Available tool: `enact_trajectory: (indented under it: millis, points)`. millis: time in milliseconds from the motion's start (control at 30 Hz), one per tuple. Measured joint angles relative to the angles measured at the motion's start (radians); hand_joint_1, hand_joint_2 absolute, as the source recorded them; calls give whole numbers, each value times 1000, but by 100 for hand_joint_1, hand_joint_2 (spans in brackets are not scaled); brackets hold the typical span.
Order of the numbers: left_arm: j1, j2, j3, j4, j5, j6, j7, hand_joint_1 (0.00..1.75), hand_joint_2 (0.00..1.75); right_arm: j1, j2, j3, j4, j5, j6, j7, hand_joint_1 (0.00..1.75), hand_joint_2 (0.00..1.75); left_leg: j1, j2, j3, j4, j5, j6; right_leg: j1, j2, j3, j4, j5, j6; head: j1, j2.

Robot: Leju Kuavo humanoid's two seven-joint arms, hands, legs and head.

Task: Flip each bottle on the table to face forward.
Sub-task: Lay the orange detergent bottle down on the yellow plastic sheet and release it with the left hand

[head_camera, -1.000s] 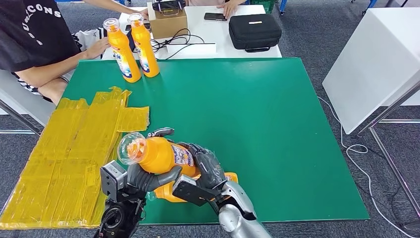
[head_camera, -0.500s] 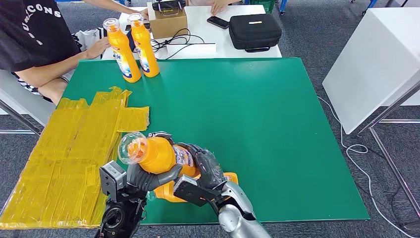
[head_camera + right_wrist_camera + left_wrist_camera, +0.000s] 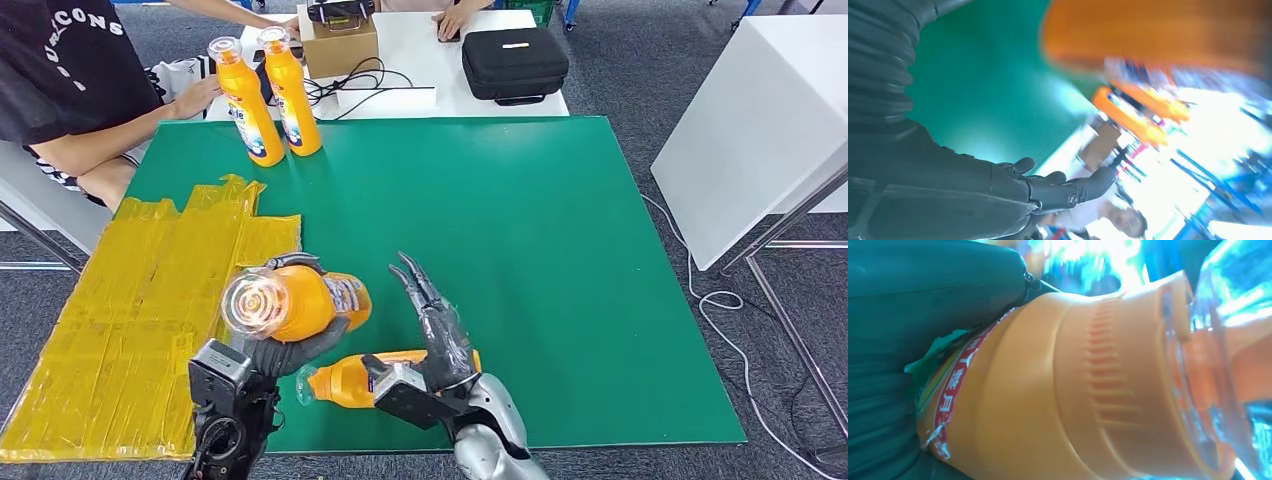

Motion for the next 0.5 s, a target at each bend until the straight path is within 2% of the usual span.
enact_trajectory:
  millis: [167,300,400,500]
  points:
    - [-54,32,34,-5,-175,122,51,175,175,107,-59,0,-206,-14,-51,-33,0,175,0,-1,0,0,0,0,0,0,0,0,0,0,0,0]
    - [-122,63,59,10,-426,246,138,175,175,194,-97,0,-346,7,-87,-52,0,175,0,0,0,0,0,0,0,0,0,0,0,0,0,0]
    - [-164,92,77,44,-722,334,264,175,175,250,-125,10,-422,19,-97,-80,0,175,0,0,0,0,0,0,0,0,0,0,0,0,0,0]
    - [-220,131,89,109,-1031,348,430,175,175,275,-149,24,-481,44,-92,-84,0,175,0,0,0,0,0,0,0,0,0,0,0,0,0,0]
